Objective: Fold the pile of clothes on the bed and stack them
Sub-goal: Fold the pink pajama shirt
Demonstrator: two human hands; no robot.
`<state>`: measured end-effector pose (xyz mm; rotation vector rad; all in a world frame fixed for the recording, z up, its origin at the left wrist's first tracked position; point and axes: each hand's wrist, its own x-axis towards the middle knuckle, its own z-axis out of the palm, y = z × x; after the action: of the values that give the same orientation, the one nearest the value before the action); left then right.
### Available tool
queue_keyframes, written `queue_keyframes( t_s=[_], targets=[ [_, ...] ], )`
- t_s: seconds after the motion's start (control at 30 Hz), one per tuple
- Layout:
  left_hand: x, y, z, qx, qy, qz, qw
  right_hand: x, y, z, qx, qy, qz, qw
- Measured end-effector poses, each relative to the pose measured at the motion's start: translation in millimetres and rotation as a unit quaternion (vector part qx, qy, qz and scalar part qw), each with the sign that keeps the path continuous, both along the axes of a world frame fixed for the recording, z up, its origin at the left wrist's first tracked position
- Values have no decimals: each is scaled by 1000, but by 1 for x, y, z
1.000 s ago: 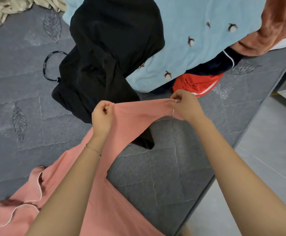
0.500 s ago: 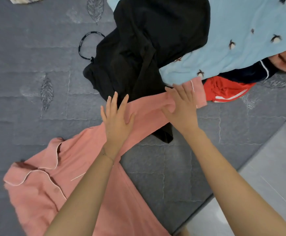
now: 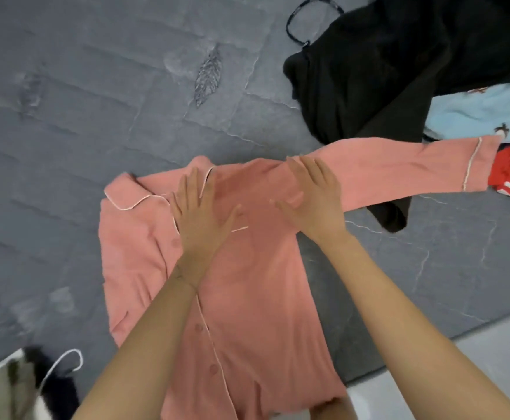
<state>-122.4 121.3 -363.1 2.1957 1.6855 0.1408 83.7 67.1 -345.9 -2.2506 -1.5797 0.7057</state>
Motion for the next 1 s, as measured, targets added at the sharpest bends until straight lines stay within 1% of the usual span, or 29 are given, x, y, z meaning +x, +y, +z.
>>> queue_keyframes(
  t_s=[0.2,0.3,0.37,0.5,0.6,0.67,0.83,0.93,1.0],
  targets=[
    [-115,-26,-8,-23,4,58,998,-112,3,-2,2,26,63,998],
    [-162,-34,-9,-12,39,87,995,-159,3,-2,9,36,79,996],
    [-190,-41,-10,-10,42,93,995,-187,4,-2,11,31,94,995],
    [-239,-51,-12,-26,15,130,991,-232,4,-5,-16,16,133,991],
    [-265,-58,-16,-41,-8,136,990,-260,2,-10,-24,19,157,987],
    [-282,-62,-22,-57,-38,144,987,-277,3,-16,-32,18,172,984],
    [-299,-64,-45,-106,-118,164,974,-303,16,-34,-33,3,210,977],
    [-299,-62,-54,-76,-158,186,967,-316,28,-46,-40,11,242,969],
    [-297,-59,-56,-79,-194,215,954,-322,35,-53,-52,16,274,960]
  ],
)
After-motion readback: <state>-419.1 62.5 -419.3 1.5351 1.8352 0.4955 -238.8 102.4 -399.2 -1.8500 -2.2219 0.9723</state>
